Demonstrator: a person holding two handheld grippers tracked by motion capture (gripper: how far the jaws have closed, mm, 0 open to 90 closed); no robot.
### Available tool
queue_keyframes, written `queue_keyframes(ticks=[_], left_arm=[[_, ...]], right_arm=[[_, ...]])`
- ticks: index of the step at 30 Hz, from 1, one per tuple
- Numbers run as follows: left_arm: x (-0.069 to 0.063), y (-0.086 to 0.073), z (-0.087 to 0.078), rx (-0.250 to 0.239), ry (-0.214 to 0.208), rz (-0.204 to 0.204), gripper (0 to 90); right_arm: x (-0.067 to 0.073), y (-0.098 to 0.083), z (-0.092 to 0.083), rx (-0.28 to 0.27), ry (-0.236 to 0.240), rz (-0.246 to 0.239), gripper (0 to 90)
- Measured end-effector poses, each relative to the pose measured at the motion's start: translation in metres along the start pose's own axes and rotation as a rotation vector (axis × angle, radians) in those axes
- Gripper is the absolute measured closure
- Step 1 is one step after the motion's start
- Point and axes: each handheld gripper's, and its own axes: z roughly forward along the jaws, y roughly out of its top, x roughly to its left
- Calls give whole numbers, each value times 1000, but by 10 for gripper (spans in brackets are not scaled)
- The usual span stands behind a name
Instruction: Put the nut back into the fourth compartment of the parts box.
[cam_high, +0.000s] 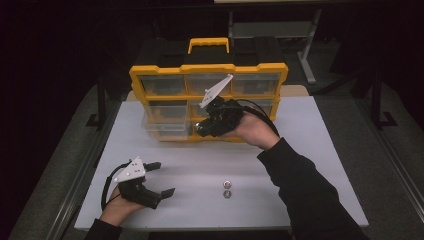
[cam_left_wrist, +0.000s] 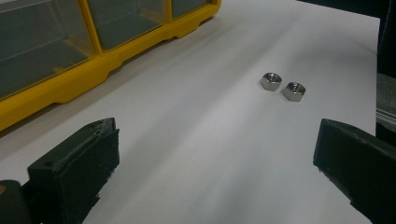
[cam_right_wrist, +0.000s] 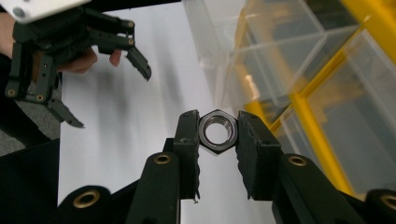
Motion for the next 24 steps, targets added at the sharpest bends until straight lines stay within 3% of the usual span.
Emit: queue_keyframes(ticks=[9, 14, 24], left_arm=[[1, 0, -1, 11, -2, 11, 0], [0, 0, -1, 4, -3, -3, 0], [0, 0, -1, 3, -6, 5, 0]], right_arm=[[-7, 24, 0, -10, -8, -4, 694], [-10, 38, 0, -16, -13, -14, 693], [-16, 62, 8, 6, -16, -20, 693]])
